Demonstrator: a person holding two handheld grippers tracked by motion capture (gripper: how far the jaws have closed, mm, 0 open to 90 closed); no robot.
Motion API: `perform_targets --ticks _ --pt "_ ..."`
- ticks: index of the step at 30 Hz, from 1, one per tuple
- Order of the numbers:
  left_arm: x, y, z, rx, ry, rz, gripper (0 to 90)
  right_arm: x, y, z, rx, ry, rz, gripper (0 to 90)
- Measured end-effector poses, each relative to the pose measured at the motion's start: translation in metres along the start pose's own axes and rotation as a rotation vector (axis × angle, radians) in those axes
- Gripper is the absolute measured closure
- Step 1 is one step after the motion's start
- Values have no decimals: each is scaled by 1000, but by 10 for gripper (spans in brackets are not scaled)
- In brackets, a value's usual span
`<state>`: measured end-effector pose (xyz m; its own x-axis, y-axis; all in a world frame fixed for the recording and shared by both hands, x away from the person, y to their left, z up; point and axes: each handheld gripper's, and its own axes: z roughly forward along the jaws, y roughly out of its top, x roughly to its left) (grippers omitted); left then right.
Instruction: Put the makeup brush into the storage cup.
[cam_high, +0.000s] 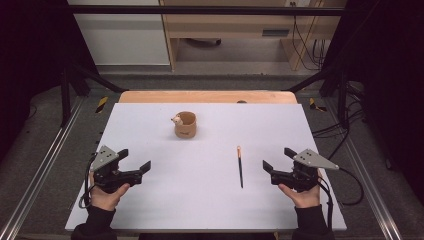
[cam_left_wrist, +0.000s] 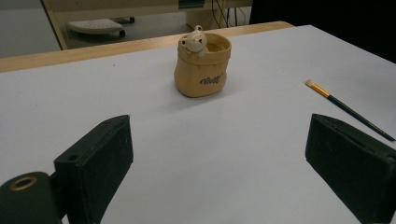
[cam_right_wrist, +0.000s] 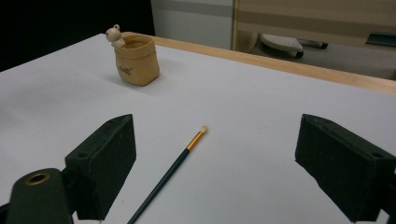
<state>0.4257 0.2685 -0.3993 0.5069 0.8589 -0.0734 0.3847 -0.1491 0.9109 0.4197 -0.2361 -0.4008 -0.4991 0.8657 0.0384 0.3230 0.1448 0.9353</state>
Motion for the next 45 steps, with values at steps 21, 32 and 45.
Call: perform_targets --ticks 21,32,45 --pt "5 -14 9 55 15 -1 70 34 23 33 170 -24 -23 232" --pt "10 -18 10 74 27 -2 70 50 34 79 328 -33 -29 265" --pt "10 -20 12 86 30 4 71 47 29 109 494 -89 -14 334"
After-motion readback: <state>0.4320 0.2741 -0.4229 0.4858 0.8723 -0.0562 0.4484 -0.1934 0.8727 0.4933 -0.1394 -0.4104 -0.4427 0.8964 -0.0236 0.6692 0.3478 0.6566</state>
